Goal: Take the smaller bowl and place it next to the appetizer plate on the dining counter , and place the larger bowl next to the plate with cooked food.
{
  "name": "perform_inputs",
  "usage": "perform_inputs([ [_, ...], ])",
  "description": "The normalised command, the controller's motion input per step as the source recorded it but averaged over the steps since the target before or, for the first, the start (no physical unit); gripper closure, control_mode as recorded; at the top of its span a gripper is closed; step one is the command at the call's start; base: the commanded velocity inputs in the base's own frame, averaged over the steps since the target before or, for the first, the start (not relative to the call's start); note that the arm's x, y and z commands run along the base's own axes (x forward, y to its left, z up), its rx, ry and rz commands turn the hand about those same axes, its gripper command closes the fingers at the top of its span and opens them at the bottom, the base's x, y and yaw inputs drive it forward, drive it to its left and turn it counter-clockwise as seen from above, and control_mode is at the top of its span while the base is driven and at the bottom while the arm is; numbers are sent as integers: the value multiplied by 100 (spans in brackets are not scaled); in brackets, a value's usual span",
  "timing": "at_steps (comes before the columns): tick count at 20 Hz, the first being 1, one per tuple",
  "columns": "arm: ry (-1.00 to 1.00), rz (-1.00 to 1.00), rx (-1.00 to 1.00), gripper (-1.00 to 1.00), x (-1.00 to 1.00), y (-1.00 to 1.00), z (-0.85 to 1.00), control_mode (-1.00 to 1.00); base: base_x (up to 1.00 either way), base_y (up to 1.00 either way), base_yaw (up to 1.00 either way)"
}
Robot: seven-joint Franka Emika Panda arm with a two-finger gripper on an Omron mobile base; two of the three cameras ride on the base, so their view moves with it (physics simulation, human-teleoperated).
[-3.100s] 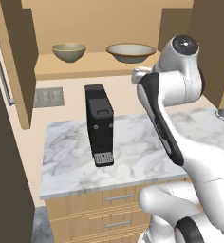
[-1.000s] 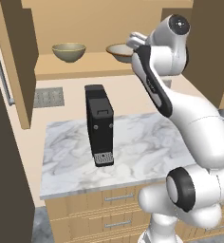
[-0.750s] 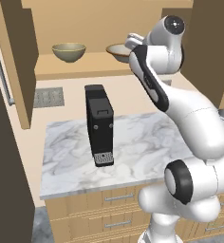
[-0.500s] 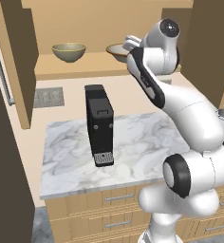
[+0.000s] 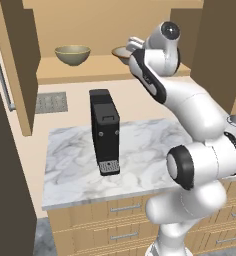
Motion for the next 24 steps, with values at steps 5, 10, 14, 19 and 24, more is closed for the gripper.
perform_inputs([
  [5, 0, 0, 0, -100, 41, 0, -10, -100, 0, 0, 0],
  [10, -1, 0, 0, -100, 35, 0, -15, -100, 0, 0, 0],
  [14, 0, -1, 0, 100, 26, 0, -4, -100, 0, 0, 0],
  [19, 0, 0, 0, 100, 3, 0, 0, -100, 0, 0, 0],
  [24, 0, 0, 0, 100, 0, 0, -1, -100, 0, 0, 0],
])
